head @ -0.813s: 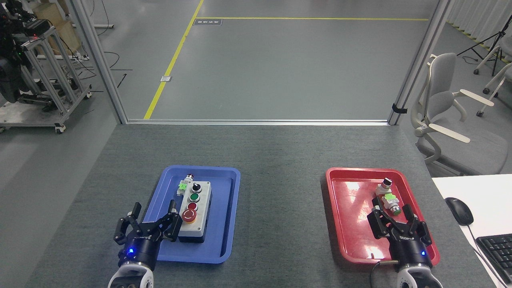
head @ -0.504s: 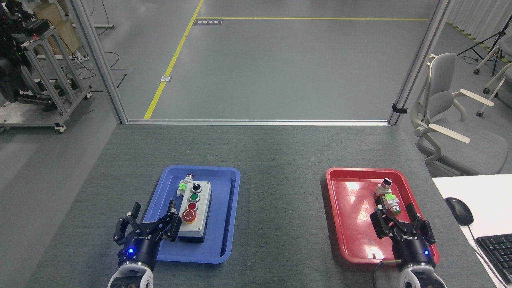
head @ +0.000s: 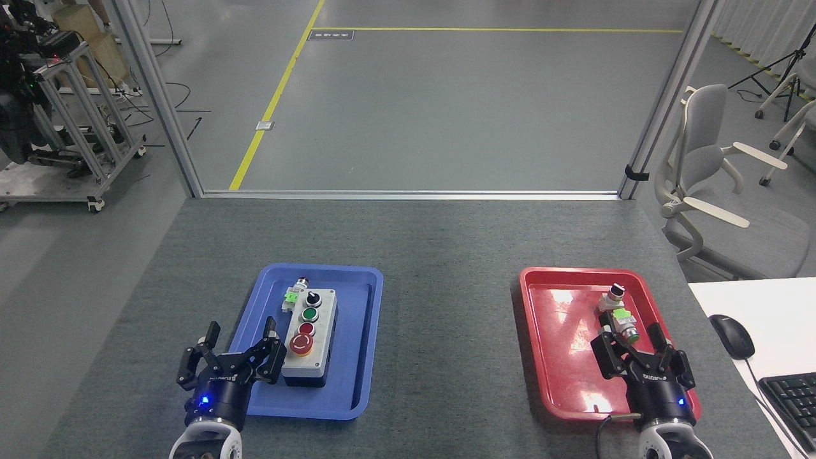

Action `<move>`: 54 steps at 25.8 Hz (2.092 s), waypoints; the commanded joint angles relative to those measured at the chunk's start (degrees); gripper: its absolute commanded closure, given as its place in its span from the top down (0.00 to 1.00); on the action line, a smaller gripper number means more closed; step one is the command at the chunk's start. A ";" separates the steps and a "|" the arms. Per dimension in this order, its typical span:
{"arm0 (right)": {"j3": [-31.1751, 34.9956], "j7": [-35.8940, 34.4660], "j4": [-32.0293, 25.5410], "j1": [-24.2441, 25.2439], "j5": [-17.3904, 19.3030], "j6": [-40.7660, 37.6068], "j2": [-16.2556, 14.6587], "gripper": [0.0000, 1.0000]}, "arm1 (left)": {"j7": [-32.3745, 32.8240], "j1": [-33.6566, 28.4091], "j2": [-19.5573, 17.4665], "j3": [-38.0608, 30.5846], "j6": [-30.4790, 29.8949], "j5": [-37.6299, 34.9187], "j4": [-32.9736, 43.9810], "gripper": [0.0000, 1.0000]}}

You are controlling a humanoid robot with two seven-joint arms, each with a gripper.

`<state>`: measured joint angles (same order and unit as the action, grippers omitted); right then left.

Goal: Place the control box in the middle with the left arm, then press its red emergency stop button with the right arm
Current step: 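Close the left gripper on the gray control box in the blue tray, then pull the gripped control box toward the robot within the blue tray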

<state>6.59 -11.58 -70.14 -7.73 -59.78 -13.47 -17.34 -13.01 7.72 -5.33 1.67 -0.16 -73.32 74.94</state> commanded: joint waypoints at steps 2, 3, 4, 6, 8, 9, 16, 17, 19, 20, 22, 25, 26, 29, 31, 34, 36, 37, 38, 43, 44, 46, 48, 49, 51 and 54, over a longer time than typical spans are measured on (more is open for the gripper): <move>0.00 0.33 0.01 -0.18 0.19 0.02 -0.59 1.00 | -1.40 -0.08 0.05 -0.09 0.07 0.11 0.12 1.00; 0.00 0.33 0.01 -0.27 0.19 0.11 -0.68 1.00 | -2.54 0.01 0.14 -0.09 0.16 0.11 0.12 1.00; 0.09 0.33 0.01 -0.18 0.19 0.11 -0.68 1.00 | -3.95 -0.08 0.14 -0.17 0.07 0.20 0.12 1.00; 0.09 0.25 0.01 -0.18 0.28 0.02 -0.77 1.00 | -5.71 0.01 0.23 -0.26 -0.19 0.28 0.12 1.00; 0.09 0.25 0.01 -0.45 0.19 -0.07 -0.86 1.00 | -5.45 0.01 0.14 -0.26 -0.54 0.28 0.12 1.00; 0.00 0.25 0.01 -0.45 0.19 -0.16 -0.86 1.00 | -5.45 0.01 0.14 -0.26 -0.72 0.28 0.12 1.00; 0.09 0.25 -0.08 -0.18 0.28 -0.16 -0.94 1.00 | -5.45 0.36 0.23 0.35 -2.47 0.02 0.56 1.00; 0.09 0.25 -0.08 -0.18 0.28 -0.16 -0.94 1.00 | -5.45 0.19 0.32 0.44 -2.91 0.02 0.47 1.00; 0.09 0.33 -0.08 -0.18 0.28 -0.16 -0.94 1.00 | -5.36 -0.17 0.40 1.06 -3.26 -0.07 0.47 1.00; 0.09 0.25 -0.08 -0.18 0.28 -0.16 -0.94 1.00 | -5.27 -0.25 0.32 1.94 -3.18 -0.59 0.47 1.00; 0.09 0.25 -0.08 -0.18 0.28 -0.16 -1.03 1.00 | -2.72 -0.34 0.23 4.13 -3.09 -0.86 0.91 1.00; 0.09 0.33 -0.08 -0.18 0.28 -0.16 -1.12 1.00 | 3.52 -0.61 0.32 5.19 -2.74 -1.12 2.40 1.00; 0.09 0.33 -0.08 -0.18 0.28 -0.16 -1.21 1.00 | 3.52 -0.61 0.40 5.19 -2.65 -1.82 2.75 1.00; 0.09 0.25 -0.08 -0.18 0.28 -0.16 -1.47 1.00 | 3.43 -0.61 0.58 6.07 -1.86 -5.25 3.28 1.00; 0.09 0.25 -0.17 -0.18 0.28 -0.16 -1.56 1.00 | 3.43 -0.61 0.58 7.30 0.34 -8.42 3.81 1.00; 0.09 0.25 -0.17 -0.09 0.28 -0.16 -1.82 1.00 | 3.43 -0.61 0.67 9.85 2.45 -8.50 3.72 1.00; 0.09 0.25 -0.26 -0.09 0.28 -0.16 -1.82 1.00 | 3.43 -0.61 1.63 10.73 2.71 -8.68 3.10 1.00; 0.09 0.25 -0.26 -0.09 0.28 -0.16 -1.74 1.00 | 3.43 -0.61 2.25 10.73 2.97 -8.86 2.75 1.00; 0.09 0.25 -0.26 -0.09 0.28 -0.07 -1.73 1.00 | 3.34 -0.61 2.69 10.73 3.24 -8.86 2.23 1.00; -0.09 0.25 -0.70 0.17 0.28 -0.24 -1.73 1.00 | 3.26 -0.61 3.74 10.73 7.28 -7.98 0.38 1.00; -0.09 0.25 -0.78 0.26 0.28 -0.33 -1.65 1.00 | 3.26 -0.61 3.83 10.64 7.90 -7.98 0.29 1.00; -0.09 0.16 -0.96 0.26 0.28 -0.42 -1.65 1.00 | 3.26 -0.69 3.83 10.55 8.51 -7.89 0.20 1.00; -0.09 0.24 -1.05 0.26 0.28 -0.42 -1.65 1.00 | 3.26 -0.69 4.01 10.46 8.69 -7.89 -0.50 1.00; -0.09 0.16 -1.05 0.26 0.28 -0.42 -1.65 1.00 | 3.26 -0.69 4.18 10.46 8.95 -7.98 -0.94 1.00; -0.09 0.16 -1.05 0.26 0.28 -0.33 -1.47 1.00 | 2.47 -0.69 4.27 10.46 10.09 -7.98 -1.38 1.00; -0.09 0.16 -1.05 0.17 0.28 -0.16 -1.30 1.00 | 1.59 -0.69 4.27 10.46 11.15 -7.98 -2.08 1.00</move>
<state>6.51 -11.41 -71.16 -7.51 -59.50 -13.82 -18.81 -10.75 7.04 -1.13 12.14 9.93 -81.29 73.63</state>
